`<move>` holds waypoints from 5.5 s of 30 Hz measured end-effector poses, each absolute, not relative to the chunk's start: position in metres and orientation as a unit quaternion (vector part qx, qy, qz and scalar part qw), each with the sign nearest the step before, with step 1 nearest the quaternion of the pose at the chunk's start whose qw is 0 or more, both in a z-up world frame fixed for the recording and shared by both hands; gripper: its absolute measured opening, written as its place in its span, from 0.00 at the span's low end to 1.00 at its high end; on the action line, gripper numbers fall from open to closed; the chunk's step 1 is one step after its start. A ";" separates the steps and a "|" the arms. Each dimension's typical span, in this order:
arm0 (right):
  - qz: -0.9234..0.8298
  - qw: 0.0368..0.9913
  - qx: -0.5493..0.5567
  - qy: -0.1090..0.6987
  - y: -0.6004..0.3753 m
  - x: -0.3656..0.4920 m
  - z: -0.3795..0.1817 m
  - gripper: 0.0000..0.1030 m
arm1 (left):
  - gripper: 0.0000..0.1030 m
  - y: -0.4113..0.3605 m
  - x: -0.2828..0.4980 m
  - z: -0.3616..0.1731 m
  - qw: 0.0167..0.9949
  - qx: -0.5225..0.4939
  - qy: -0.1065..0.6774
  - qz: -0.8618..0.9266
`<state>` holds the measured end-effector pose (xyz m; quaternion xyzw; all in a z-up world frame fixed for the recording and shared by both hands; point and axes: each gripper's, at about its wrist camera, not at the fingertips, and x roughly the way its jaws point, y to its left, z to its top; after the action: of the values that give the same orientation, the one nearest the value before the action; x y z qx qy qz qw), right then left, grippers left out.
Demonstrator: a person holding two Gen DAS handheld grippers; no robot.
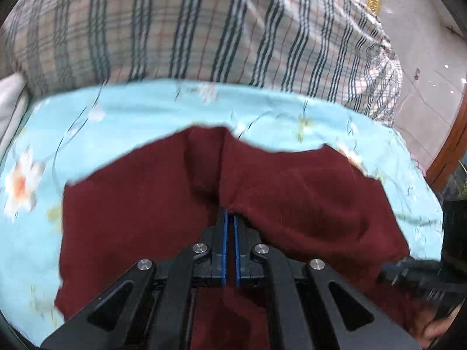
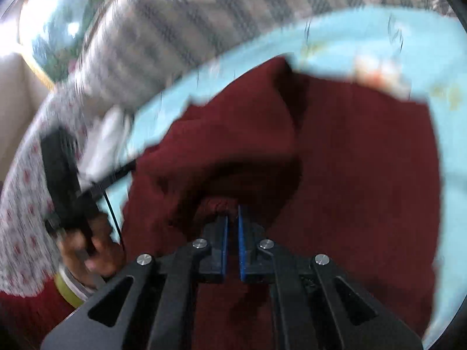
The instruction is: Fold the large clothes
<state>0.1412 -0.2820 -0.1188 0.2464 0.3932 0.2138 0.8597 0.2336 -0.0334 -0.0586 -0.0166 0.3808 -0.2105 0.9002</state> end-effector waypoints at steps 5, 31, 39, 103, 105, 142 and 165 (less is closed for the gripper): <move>0.206 0.844 0.298 0.395 -0.300 0.125 -0.121 0.27 | 0.20 0.011 0.204 -0.069 0.887 -0.051 0.412 -0.205; 0.254 0.858 0.368 0.254 -0.331 0.192 -0.054 0.07 | 0.02 -0.005 0.239 -0.020 0.881 -0.130 0.371 -0.262; 0.187 0.861 0.324 0.345 -0.333 0.157 -0.118 0.09 | 0.07 -0.014 0.206 -0.067 0.864 -0.043 0.422 -0.272; 0.121 0.872 0.317 0.353 -0.338 0.061 -0.098 0.52 | 0.66 0.013 0.153 -0.056 0.884 -0.035 0.419 -0.204; 0.107 0.873 0.317 0.356 -0.345 0.036 -0.097 0.52 | 0.71 0.035 0.135 -0.049 0.889 -0.042 0.416 -0.185; 0.175 0.829 0.389 0.363 -0.338 -0.134 -0.155 0.05 | 0.03 0.122 -0.021 -0.074 0.860 -0.084 0.461 -0.204; 0.144 0.843 0.434 0.284 -0.418 0.113 -0.092 0.05 | 0.02 0.063 0.222 0.010 0.921 -0.121 0.353 -0.113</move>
<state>0.1135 -0.4181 -0.0918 0.4342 0.2837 0.1441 0.8427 0.2219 0.0632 0.0095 -0.1205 0.3534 -0.1133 0.9207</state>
